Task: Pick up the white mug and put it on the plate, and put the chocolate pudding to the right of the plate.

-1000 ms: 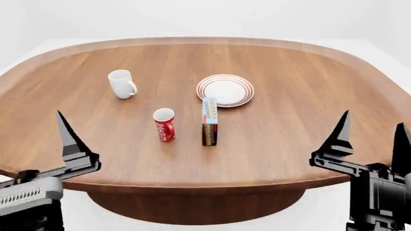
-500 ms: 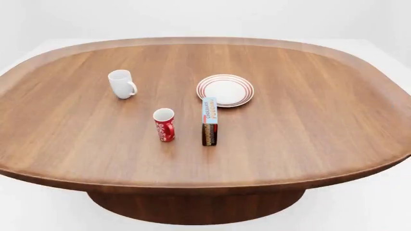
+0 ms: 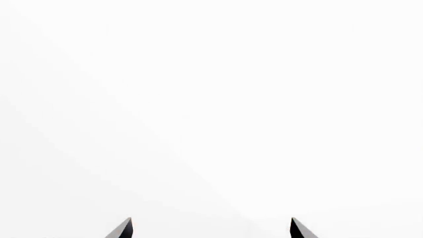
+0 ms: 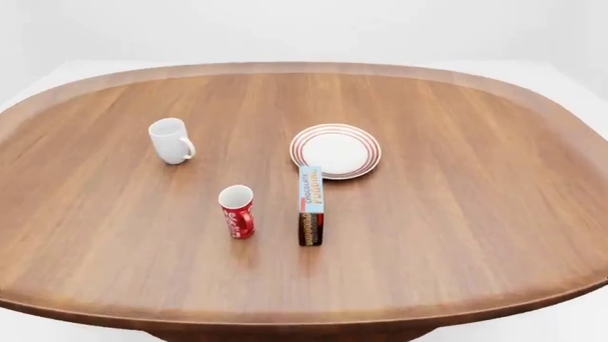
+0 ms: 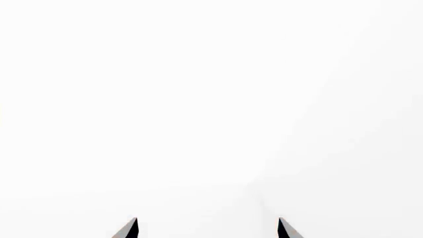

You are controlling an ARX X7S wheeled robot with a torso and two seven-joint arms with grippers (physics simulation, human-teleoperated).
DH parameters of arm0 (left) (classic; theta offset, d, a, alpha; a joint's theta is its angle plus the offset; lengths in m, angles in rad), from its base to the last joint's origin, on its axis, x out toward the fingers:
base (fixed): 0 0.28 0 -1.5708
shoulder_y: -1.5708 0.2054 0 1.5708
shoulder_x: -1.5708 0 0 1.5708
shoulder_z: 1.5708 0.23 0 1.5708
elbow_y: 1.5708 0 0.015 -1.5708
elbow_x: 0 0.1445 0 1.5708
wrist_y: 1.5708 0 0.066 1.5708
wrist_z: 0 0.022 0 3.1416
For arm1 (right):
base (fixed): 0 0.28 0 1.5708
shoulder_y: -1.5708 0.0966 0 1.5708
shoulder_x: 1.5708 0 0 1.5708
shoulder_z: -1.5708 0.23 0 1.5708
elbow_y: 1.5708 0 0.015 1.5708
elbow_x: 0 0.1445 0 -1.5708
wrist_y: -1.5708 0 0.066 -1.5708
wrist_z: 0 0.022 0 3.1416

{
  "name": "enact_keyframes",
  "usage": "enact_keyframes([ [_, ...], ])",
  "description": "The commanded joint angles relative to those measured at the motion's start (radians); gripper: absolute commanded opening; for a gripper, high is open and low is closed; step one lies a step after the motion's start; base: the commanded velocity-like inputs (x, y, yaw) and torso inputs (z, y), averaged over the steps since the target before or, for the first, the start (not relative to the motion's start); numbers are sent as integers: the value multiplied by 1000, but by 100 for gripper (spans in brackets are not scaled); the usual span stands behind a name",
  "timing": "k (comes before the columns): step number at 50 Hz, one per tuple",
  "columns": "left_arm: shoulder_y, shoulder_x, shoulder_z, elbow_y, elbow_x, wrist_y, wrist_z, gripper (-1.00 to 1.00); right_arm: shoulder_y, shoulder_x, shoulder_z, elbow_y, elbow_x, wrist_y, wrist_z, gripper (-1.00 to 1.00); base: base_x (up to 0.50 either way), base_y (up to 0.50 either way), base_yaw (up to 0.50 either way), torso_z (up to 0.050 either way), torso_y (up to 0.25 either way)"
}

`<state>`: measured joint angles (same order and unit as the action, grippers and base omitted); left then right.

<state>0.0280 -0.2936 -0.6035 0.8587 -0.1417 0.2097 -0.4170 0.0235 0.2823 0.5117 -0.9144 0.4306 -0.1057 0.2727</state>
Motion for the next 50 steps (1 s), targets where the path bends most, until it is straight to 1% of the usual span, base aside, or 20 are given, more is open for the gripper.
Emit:
enact_keyframes([
  [1,4,-2,7,-1,6,8,0,100,-17,1,-19,-2,14,-18,-15,100,500,0,0,0,0],
  [15,-1,-2,25,-13,15,9,-4,100,-21,29,-43,-35,12,29,3,100,500,0,0,0,0],
  [30,-4,-1,52,-27,26,15,-5,100,-22,39,-60,-29,-3,27,3,100,500,0,0,0,1],
  [50,4,-5,51,-22,22,9,-11,100,-35,44,-83,-24,-17,17,1,100,500,0,0,0,1],
])
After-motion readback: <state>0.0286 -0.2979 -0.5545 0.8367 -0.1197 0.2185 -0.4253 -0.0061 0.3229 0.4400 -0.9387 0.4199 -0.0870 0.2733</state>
